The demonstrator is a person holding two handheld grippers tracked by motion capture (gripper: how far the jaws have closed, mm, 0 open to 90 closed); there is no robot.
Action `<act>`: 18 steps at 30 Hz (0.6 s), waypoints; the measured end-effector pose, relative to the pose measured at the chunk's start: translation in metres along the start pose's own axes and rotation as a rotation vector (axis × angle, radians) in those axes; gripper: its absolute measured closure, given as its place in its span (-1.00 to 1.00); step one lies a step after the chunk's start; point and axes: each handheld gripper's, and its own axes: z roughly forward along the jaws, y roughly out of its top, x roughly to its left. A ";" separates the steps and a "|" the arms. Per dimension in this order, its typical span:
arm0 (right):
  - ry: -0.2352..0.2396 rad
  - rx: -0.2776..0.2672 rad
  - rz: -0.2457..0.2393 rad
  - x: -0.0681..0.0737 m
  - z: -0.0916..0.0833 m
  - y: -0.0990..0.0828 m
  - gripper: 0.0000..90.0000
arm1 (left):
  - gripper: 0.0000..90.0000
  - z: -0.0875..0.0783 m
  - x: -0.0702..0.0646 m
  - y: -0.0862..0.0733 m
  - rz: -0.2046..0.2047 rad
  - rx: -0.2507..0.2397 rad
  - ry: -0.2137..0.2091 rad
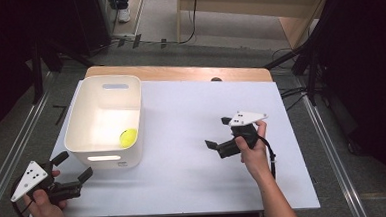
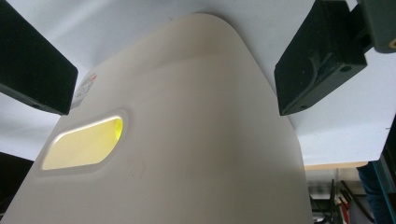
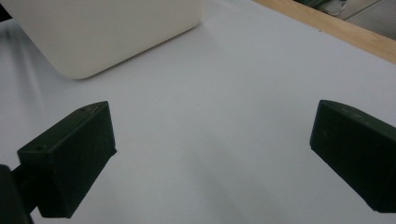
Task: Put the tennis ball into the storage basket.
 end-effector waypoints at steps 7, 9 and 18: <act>-0.033 -0.026 0.042 -0.007 -0.021 -0.028 -1.00 | -1.00 0.000 -0.001 -0.001 0.001 -0.002 0.016; -0.040 -0.035 0.051 -0.008 -0.027 -0.036 -1.00 | -1.00 0.000 -0.001 -0.001 0.003 -0.001 0.018; -0.084 -0.074 0.093 -0.011 -0.051 -0.064 -1.00 | -1.00 0.000 -0.001 -0.001 0.005 0.002 0.022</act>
